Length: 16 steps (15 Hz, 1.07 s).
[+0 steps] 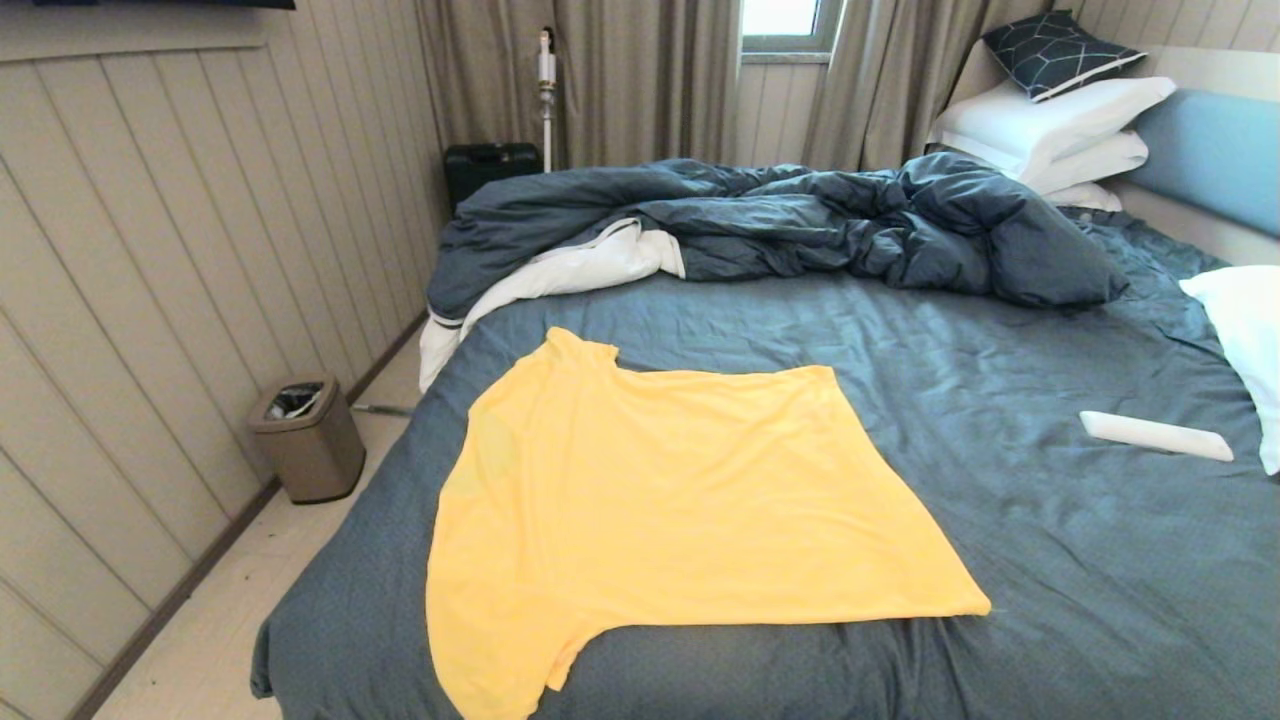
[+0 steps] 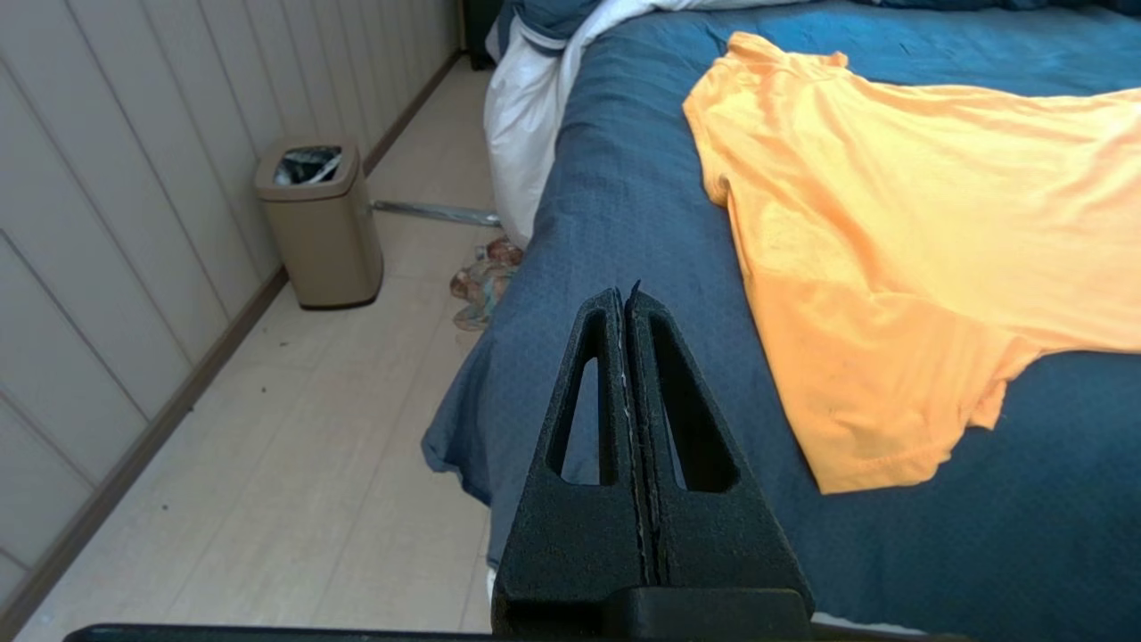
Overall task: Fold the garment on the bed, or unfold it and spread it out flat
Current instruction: Fold the yellow T-shirt
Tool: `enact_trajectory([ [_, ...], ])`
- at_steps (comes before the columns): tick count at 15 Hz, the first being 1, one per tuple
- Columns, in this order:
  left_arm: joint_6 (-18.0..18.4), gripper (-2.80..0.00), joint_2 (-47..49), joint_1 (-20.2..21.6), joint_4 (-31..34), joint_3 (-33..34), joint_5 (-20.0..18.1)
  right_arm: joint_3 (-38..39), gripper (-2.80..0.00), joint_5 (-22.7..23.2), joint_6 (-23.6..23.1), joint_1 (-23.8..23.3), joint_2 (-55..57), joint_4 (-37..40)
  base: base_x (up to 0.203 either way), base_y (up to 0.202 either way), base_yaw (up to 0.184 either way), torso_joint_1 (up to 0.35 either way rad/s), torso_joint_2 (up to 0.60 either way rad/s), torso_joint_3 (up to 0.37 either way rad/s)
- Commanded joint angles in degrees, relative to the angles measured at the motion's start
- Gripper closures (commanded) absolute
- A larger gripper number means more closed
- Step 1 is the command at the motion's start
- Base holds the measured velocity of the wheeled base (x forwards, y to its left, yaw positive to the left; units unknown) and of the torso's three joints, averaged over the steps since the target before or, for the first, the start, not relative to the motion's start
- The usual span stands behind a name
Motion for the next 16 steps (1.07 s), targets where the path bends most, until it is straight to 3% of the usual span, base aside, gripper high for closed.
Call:
enact_trajectory([
  [1, 0.1, 0.0, 0.0, 0.0, 0.0, 0.0, 0.0, 0.0, 0.0, 0.0, 0.0, 0.1, 0.1, -0.1, 0.0, 0.0, 0.0, 0.0, 0.0, 0.0],
  [5, 0.8, 0.0, -0.1, 0.1, 0.1, -0.2, 0.1, -0.6, 0.0, 0.0, -0.7, 0.0, 0.1, 0.9, 0.0, 0.0, 0.0, 0.0, 0.0, 0.0],
  [7, 1.8, 0.0, 0.2, 0.1, 1.2, -1.5, 0.5, -2.0, 0.0, 0.1, -0.9, 0.1, 1.3, 5.2, 0.0, 0.0, 0.0, 0.0, 0.0, 0.0],
  [9, 2.0, 0.0, 3.4, 0.1, 3.4, -9.0, 0.9, -2.3, 0.0, 0.1, -1.1, 0.1, 2.4, 5.6, 0.0, 0.0, 0.0, 0.0, 0.0, 0.0],
  [12, 2.0, 0.0, 14.3, 0.1, 6.6, -23.0, 0.1, -14.3, 0.0, 0.6, -0.7, 0.2, 8.4, 7.0, 0.0, 0.0, 0.0, 0.0, 0.0, 0.0],
  [16, 1.3, 0.0, 32.8, 0.0, 7.8, -38.0, -0.9, -35.1, 0.0, 0.8, 2.1, 1.8, 30.8, 8.0, 0.0, 0.0, 0.0, 0.0, 0.0, 0.0],
])
